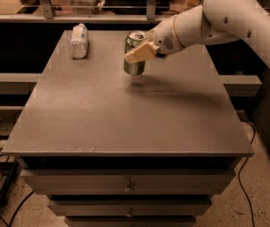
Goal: Move green can near blue plastic bottle
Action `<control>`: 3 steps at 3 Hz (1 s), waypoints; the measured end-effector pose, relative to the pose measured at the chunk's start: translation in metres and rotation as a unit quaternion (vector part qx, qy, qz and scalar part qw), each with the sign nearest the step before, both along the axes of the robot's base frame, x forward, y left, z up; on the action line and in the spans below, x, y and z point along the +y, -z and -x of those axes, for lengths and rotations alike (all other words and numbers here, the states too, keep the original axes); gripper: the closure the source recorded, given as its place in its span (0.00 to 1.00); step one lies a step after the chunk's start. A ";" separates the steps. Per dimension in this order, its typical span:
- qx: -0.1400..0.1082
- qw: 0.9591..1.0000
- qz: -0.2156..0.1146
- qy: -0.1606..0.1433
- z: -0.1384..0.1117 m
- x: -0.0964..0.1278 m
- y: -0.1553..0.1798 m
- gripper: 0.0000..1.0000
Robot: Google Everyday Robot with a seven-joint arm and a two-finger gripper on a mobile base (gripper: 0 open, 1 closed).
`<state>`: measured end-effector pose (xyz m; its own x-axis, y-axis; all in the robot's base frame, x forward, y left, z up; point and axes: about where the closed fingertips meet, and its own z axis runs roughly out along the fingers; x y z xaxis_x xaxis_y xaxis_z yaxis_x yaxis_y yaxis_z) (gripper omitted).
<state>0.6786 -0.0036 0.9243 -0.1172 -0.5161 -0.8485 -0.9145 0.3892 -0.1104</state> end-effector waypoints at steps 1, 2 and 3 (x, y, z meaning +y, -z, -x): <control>-0.019 1.000 -0.024 0.002 -0.022 0.016 -0.005 1.00; -0.039 0.999 -0.029 0.000 -0.065 0.039 -0.007 1.00; -0.036 0.999 -0.035 0.007 -0.093 0.050 0.003 1.00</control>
Offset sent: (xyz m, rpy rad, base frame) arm 0.0893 0.0489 0.0210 0.0646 -0.1285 0.0096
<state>0.7713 0.0468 0.9210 -0.0619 -0.4546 -0.8885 -0.8993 0.4115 -0.1479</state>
